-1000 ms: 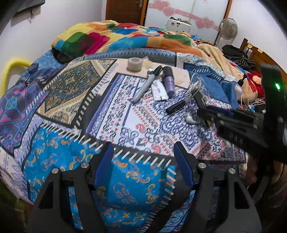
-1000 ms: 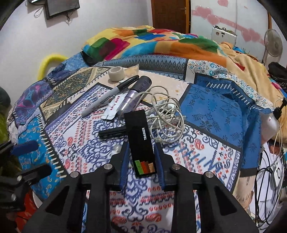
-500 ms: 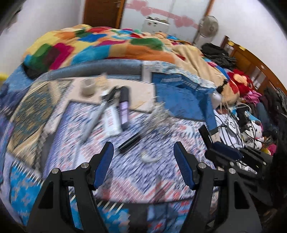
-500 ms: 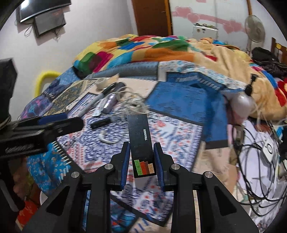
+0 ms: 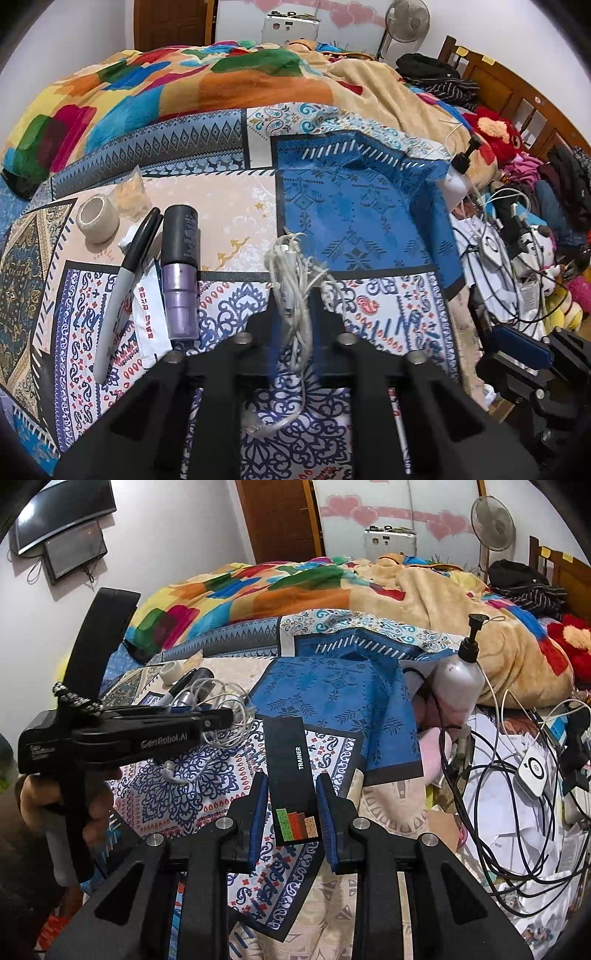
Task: Collect trash
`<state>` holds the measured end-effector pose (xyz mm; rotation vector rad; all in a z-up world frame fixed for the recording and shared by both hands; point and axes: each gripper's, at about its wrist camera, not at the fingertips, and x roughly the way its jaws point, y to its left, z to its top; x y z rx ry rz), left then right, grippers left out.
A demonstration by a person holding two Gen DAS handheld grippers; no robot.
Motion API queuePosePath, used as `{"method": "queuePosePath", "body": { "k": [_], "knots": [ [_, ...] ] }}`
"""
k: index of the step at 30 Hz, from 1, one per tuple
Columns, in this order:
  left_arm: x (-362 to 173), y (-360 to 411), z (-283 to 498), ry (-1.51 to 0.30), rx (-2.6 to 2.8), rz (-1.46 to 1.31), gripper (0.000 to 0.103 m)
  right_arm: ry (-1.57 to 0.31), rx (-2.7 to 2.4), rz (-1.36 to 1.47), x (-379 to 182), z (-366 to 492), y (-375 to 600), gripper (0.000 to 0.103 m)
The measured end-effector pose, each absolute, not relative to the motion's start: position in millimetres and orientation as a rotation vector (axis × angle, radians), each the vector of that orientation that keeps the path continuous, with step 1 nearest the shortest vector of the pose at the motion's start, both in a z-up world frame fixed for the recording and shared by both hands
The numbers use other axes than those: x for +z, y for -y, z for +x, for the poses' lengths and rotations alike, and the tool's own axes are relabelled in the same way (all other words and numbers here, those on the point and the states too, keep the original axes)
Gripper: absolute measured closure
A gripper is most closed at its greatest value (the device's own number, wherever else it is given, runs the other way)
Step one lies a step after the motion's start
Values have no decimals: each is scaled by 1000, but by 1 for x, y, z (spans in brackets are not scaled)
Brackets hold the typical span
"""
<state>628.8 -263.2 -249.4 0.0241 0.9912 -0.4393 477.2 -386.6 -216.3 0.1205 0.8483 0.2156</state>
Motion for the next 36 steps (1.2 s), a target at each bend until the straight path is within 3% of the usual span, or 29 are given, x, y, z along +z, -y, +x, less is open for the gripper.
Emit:
{"method": "queuePosePath", "body": {
  "k": [11,19,21,28,31,36],
  "knots": [
    [-180,260,597,-886,-497,15,94,-792,241,149,-185,465,388,79],
    [-204,265,581,-1037,-519,61,94,-777,255,158,-171,452,387,80],
    [-215,273,579,-1082,-540,75,82,-785,252,158,-173,451,388,80],
    [-209,262,567,-1061,-522,109,71,-817,236,150,-182,454,392,80],
    [-198,239,562,-1013,-497,98,57,-825,238,150,-184,455,393,80],
    [-206,194,556,-1018,-443,75,56,-831,248,147,-189,456,390,80]
  ]
}}
